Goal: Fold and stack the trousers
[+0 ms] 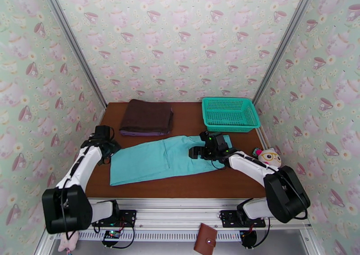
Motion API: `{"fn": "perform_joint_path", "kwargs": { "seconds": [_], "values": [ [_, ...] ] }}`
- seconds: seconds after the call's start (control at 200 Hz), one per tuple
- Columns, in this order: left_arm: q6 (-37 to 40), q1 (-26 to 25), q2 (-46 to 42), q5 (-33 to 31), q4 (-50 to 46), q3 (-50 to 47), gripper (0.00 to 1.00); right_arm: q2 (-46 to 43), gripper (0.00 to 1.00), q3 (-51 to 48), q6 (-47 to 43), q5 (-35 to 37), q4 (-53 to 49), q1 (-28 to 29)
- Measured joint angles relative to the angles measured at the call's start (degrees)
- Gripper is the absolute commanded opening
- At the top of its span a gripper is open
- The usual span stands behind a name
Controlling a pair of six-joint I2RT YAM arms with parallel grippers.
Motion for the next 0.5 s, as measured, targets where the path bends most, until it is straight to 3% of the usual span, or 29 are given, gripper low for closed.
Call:
{"fn": "perform_joint_path", "kwargs": {
  "seconds": [0.11, 0.185, 0.496],
  "values": [
    [5.6, 1.1, 6.4, 3.3, 0.5, -0.4, 0.74, -0.9, 0.99, -1.3, 0.9, -1.1, 1.2, -3.0],
    [8.3, 1.2, 9.6, 5.9, 1.1, -1.2, 0.6, -1.6, 1.0, -2.3, 1.6, -1.4, 2.0, -4.6],
    [11.2, 1.2, 15.0, 5.5, 1.8, -1.5, 0.64, -2.5, 0.99, -3.5, 2.9, -3.5, 3.8, -5.8]
  ]
}}
